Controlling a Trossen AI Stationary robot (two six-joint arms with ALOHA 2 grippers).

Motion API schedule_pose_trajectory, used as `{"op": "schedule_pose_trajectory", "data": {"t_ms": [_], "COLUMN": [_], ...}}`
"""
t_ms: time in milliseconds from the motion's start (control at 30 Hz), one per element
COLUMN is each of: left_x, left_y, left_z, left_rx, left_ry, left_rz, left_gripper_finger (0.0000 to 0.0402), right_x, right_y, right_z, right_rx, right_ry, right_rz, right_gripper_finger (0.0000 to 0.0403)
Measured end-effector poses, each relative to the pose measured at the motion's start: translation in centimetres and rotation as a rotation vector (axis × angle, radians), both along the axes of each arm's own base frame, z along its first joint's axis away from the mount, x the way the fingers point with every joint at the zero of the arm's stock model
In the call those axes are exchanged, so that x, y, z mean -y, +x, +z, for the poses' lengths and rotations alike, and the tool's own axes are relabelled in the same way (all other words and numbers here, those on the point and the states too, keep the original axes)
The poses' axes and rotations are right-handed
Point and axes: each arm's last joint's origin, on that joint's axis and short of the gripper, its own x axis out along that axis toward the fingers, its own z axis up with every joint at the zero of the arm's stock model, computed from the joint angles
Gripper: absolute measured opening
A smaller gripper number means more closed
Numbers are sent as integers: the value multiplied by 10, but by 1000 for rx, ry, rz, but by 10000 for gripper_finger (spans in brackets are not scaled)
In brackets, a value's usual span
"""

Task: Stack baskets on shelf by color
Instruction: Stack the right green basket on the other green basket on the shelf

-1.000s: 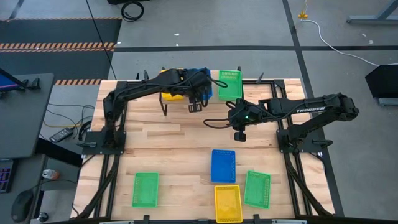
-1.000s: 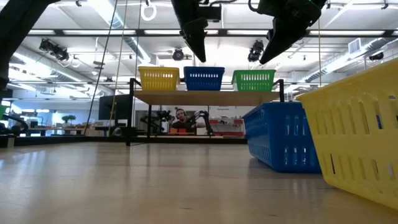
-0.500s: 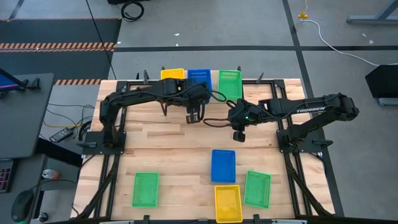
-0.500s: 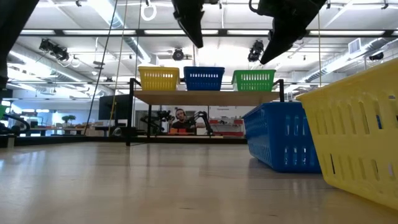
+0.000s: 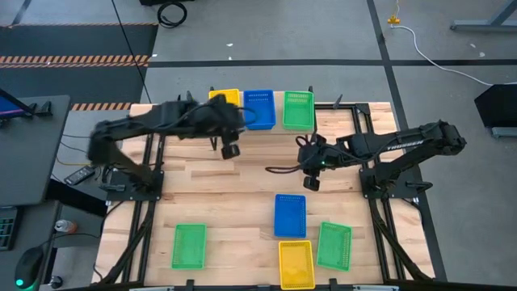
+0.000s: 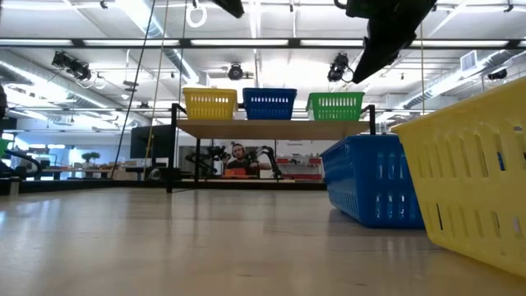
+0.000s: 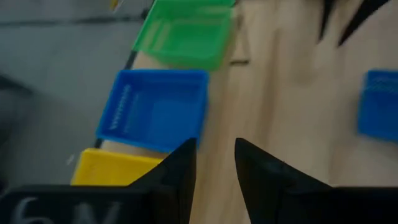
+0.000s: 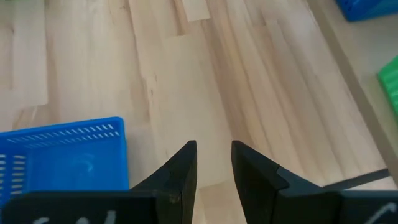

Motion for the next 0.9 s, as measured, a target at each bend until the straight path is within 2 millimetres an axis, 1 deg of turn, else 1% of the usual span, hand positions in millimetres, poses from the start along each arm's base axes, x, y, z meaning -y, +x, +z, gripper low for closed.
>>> {"op": "schedule_pose_trajectory", "data": {"t_ms": [167,267,367,467,600,667,767,900], "left_x": [11,18,25,29,32,34,36,37], "left_y": [-38,-58,-75,-90,-102,-105,-107,-107], "left_z": [-30,-46,-58,-66,-74,-77,-80,-78], "left_rx": [197,330,449,551,649,677,672,681], "left_ry": [-27,-22,-20,-11,15,34,64,73], "left_rz": [-37,-60,-90,-113,-144,-163,-188,-196], "left_gripper_finger": [117,117,117,117,117,117,117,117], "right_x": [-10,-21,-34,-46,-64,-77,-97,-121], "right_y": [-1,-4,-9,-20,-40,-48,-58,-63], "right_z": [0,-1,-3,-8,-17,-20,-21,-27], "right_rx": [25,24,-15,-116,-306,-356,-379,-390], "right_ry": [9,36,88,178,290,327,368,409], "right_rz": [-62,-66,-36,-42,-106,-140,-142,-165], "right_gripper_finger": [107,107,107,107,107,107,107,107]}}
